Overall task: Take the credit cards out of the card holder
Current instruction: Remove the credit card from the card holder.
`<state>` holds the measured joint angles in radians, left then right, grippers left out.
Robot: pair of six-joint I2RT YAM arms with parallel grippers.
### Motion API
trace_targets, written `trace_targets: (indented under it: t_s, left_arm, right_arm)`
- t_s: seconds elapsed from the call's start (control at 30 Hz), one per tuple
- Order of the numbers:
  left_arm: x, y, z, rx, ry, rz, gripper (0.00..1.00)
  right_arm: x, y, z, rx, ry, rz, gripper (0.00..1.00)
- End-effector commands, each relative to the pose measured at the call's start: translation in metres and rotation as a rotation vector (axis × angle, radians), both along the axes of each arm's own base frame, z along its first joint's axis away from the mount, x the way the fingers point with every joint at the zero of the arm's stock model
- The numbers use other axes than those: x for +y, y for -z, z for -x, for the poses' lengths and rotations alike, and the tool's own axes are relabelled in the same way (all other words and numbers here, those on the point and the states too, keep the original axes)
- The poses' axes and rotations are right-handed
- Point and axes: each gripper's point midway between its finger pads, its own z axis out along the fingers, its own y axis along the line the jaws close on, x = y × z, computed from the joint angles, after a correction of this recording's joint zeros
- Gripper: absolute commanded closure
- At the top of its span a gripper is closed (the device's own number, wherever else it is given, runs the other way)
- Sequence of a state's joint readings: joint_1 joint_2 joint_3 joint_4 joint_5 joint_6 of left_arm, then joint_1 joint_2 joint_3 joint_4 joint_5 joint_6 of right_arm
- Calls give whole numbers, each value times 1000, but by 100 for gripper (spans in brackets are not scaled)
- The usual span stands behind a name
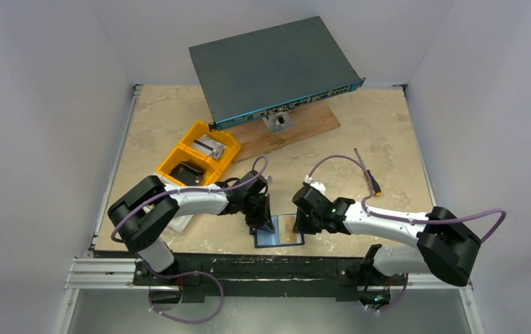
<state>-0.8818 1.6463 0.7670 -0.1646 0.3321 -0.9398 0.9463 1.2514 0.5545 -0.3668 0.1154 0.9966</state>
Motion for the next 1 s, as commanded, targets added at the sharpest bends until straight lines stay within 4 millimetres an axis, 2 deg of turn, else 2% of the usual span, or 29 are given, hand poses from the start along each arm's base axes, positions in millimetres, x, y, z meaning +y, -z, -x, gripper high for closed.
trace_targets:
  t_s: [0.0, 0.23, 0.33, 0.47, 0.57, 0.7, 0.97]
  left_arm:
    - [26, 33, -4, -21, -11, -141, 100]
    - [20, 34, -3, -14, -1, -108, 100]
    - [19, 31, -2, -11, 3, -95, 100]
    - [19, 18, 0, 4, -15, -43, 99]
    - [23, 6, 2, 21, -45, 16, 92]
    - [23, -9, 5, 45, -89, 109, 88]
    - [35, -16, 4, 29, -178, 131, 87]
  right_arm:
    - [22, -6, -3, -16, -22, -42, 90]
    - [32, 2, 0, 8, -40, -41, 90]
    - [30, 8, 3, 23, -33, -31, 89]
    - [27, 18, 11, 65, -25, -32, 87]
    - [24, 24, 17, 87, -14, -43, 87]
    - [23, 31, 21, 110, -10, -46, 88]
    - [23, 39, 27, 135, -14, -55, 90]
